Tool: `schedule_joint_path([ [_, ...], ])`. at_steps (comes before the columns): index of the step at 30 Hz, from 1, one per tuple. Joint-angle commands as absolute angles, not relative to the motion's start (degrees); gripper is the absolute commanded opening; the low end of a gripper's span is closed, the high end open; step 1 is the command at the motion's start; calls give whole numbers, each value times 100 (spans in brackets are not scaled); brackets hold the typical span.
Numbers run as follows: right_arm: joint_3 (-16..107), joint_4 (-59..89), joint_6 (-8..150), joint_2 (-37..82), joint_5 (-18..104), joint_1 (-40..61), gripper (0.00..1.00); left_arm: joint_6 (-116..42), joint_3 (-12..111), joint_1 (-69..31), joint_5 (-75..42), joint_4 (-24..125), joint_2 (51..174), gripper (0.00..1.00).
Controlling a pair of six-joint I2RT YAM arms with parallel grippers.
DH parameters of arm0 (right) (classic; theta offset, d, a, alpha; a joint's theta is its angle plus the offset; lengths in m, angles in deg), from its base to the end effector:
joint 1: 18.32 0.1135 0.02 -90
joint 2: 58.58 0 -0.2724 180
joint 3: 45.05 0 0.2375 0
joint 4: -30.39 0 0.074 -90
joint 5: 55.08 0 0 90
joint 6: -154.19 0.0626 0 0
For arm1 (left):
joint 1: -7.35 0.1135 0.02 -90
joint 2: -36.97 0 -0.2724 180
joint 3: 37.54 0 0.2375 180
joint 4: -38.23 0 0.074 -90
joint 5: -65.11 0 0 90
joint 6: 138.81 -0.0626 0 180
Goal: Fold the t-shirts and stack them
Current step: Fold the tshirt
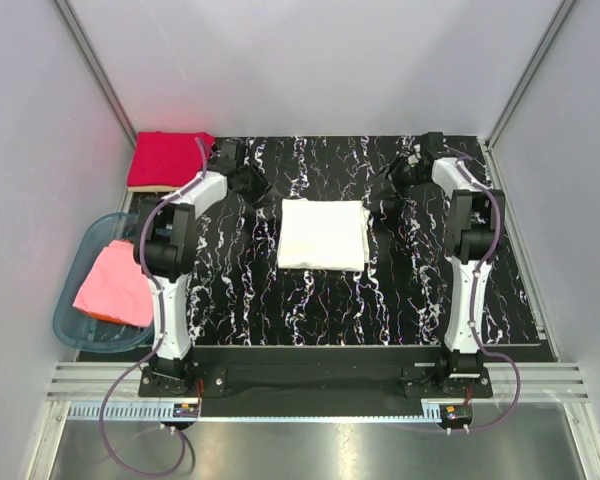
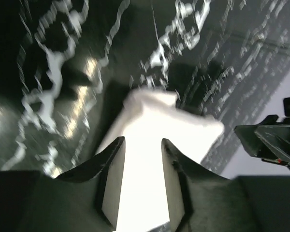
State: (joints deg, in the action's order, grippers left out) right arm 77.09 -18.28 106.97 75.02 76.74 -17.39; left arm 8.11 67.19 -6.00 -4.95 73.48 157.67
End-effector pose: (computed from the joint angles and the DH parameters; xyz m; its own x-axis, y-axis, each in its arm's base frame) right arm 0.5000 0.0499 0.1590 -0.8701 0.4921 0.0272 0.3363 0.5525 0.7626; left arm 0.4530 -0.1294 0.1788 -0.7700 -0.6268 -0.1191 -0.4036 0.6231 -0.6699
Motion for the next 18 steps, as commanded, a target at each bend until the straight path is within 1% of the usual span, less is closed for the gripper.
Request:
schedule_joint_path([
  [1, 8436, -2253, 10050, 7546, 7975, -1982, 56, -413, 7700, -496, -723, 7895, 15730, 43],
  [3, 8202, -2371, 9812, 7257, 7834, -1973, 57, -635, 7606, -557, -653, 7879, 15502, 48],
  [4, 8008, -2327, 9785, 6933, 7851, -1973, 57, -871, 7545, -575, -583, 7870, 15344, 58],
  [5, 7667, -2292, 9715, 6790, 7851, -1964, 57, -943, 7527, -584, -469, 7870, 15290, 59],
  [6, 7490, -2257, 9671, 6650, 7886, -1929, 57, -987, 7483, -592, -129, 7844, 15255, 60],
  [8, 7043, -2064, 9549, 6289, 7930, -1859, 56, -1093, 7369, -645, 172, 7774, 15176, 56],
  [9, 6901, -1950, 9539, 6131, 8087, -1702, 54, -1093, 7238, -706, 583, 7686, 15167, 54],
  [12, 6504, -1221, 9863, 6121, 8571, -1586, 48, -901, 6764, -873, 1121, 7108, 15175, 50],
  [14, 6486, -667, 10275, 6384, 8834, -1490, 36, -488, 6578, -935, 1342, 6468, 15333, 46],
  [15, 6538, -526, 10382, 6498, 8975, -1446, 25, -347, 6481, -996, 1517, 6264, 15421, 45],
  [17, 6818, -393, 10479, 6928, 9098, -1288, 14, -48, 6506, -1075, 1641, 5920, 15658, 42],
  [18, 6907, -349, 10523, 7217, 9151, -1252, 13, 5, 6568, -1102, 1650, 5893, 15720, 42],
])
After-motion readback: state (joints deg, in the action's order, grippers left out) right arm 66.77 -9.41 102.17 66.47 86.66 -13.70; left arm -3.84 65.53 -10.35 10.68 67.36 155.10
